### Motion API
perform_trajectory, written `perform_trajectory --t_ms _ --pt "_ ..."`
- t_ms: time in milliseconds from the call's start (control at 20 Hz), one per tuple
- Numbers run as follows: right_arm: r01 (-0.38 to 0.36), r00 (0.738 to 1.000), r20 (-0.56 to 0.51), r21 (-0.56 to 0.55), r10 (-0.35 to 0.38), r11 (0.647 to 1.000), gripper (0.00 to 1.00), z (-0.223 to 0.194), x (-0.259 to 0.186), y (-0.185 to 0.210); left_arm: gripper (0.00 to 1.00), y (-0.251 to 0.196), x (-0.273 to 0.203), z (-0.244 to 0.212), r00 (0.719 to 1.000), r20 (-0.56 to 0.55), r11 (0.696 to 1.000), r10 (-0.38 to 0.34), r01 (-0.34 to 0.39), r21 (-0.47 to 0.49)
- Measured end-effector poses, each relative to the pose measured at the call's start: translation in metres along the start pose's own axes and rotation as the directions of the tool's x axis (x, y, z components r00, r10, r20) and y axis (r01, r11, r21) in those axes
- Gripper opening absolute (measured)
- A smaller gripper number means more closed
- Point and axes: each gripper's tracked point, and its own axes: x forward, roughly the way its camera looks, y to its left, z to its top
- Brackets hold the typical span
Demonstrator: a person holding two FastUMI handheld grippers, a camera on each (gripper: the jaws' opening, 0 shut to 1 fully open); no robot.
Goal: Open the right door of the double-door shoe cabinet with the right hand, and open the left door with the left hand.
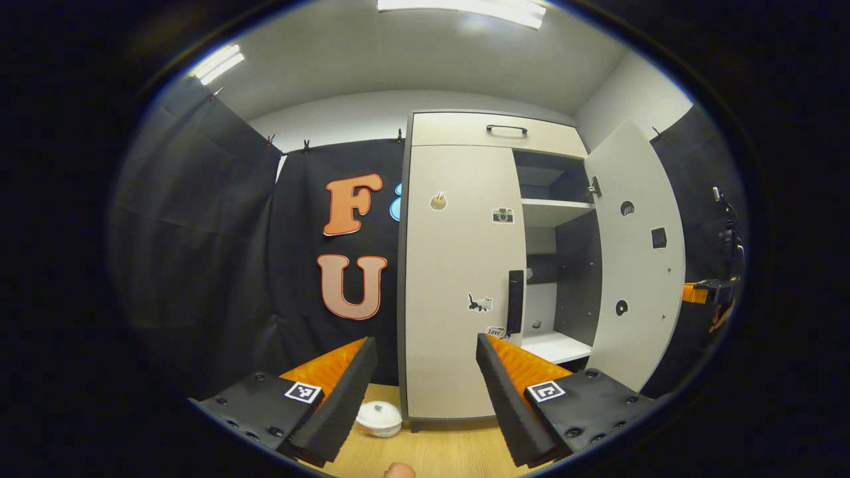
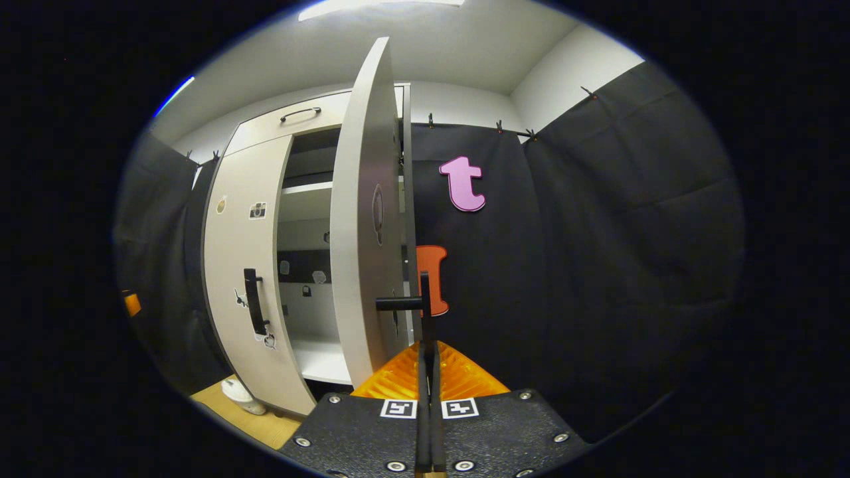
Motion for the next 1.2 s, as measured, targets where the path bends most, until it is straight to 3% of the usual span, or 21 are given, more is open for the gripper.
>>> perform_trajectory --t_ms 300,500,550,600,650,700,950,1050,1200 --pt "0.006 0.999 0.038 0.027 -0.007 1.0 0.03 0.015 -0.026 -0.011 0.96 -0.025 0.021 -0.001 0.999 -0.005 0.999 -0.032 0.032 -0.001" --pt "0.082 0.994 0.072 0.009 -0.082 0.997 0.06 0.026 -0.04 -0.032 0.96 -0.051 0.042 0.002 0.996 0.019 0.996 -0.084 0.085 -0.027" --pt "0.088 0.993 0.074 0.008 -0.088 0.996 0.18 0.027 -0.044 -0.035 0.96 -0.055 0.048 0.003 0.996 0.021 0.996 -0.088 0.089 -0.029" --pt "0.09 0.993 0.071 0.011 -0.091 0.996 0.23 0.027 -0.047 -0.037 0.96 -0.06 0.055 0.003 0.996 0.024 0.995 -0.091 0.091 -0.028" --pt "0.093 0.993 0.07 0.017 -0.094 0.996 0.39 0.027 -0.049 -0.039 0.97 -0.065 0.061 0.003 0.995 0.027 0.995 -0.092 0.093 -0.027" --pt "0.092 0.993 0.07 0.023 -0.093 0.996 0.4 0.028 -0.051 -0.04 0.98 -0.07 0.068 0.004 0.995 0.028 0.995 -0.094 0.095 -0.024" --pt "0.108 0.992 0.071 0.013 -0.109 0.994 0.79 0.023 -0.05 -0.047 0.97 -0.097 0.109 0.007 0.993 0.038 0.994 -0.108 0.107 0.025" --pt "0.117 0.99 0.072 0.015 -0.118 0.993 0.89 0.024 -0.049 -0.051 0.96 -0.11 0.125 0.003 0.992 0.029 0.992 -0.121 0.12 0.033" --pt "0.128 0.988 0.083 0.029 -0.13 0.991 0.92 0.025 -0.051 -0.056 0.96 -0.122 0.15 0.0 0.992 0.028 0.991 -0.124 0.123 0.05"
